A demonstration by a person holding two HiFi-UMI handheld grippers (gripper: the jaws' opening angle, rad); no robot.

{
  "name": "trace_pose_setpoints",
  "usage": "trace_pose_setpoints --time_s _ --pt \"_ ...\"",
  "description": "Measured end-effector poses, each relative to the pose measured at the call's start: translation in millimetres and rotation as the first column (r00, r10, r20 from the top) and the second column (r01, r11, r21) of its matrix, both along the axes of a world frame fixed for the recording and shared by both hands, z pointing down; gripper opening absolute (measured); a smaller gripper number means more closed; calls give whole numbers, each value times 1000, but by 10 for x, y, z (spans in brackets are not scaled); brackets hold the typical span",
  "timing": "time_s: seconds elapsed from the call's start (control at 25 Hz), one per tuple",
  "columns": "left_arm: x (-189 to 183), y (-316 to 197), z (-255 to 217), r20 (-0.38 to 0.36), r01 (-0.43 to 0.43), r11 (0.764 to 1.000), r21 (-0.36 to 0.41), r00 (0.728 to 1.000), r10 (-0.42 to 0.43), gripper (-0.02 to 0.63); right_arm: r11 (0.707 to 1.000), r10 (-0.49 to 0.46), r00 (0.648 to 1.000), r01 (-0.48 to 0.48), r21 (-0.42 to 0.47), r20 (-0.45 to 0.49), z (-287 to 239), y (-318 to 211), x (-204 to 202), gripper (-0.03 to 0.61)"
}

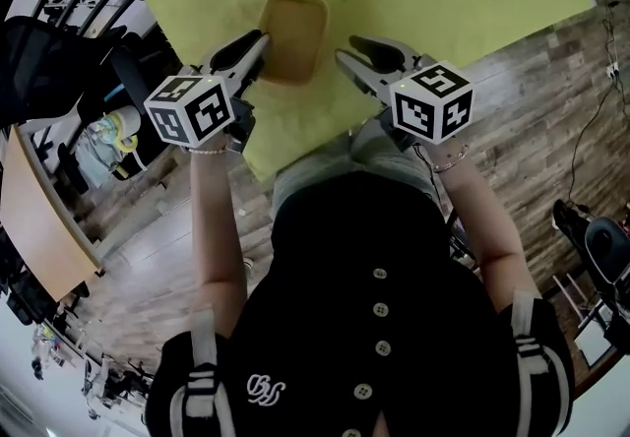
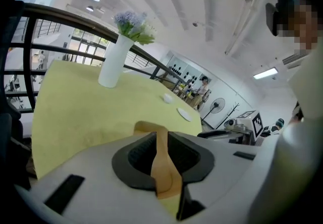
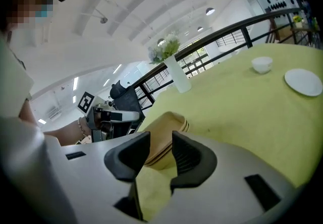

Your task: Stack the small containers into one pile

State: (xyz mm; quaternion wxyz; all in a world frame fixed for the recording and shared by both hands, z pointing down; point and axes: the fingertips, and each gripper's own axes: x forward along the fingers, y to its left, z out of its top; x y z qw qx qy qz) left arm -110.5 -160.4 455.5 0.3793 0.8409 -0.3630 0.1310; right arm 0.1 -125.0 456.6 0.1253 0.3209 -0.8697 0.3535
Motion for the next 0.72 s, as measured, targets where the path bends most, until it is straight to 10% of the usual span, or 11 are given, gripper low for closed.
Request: trace_pose_setpoints --time_s 0.44,0.72 --pt "724 190 -730 -253 -88 977 196 958 137 11 974 -44 994 66 215 -104 -661 -84 492 12" --pt "1014 374 -914 -212 -147 946 290 954 213 11 935 -128 984 162 315 -125 -1015 -25 580 12"
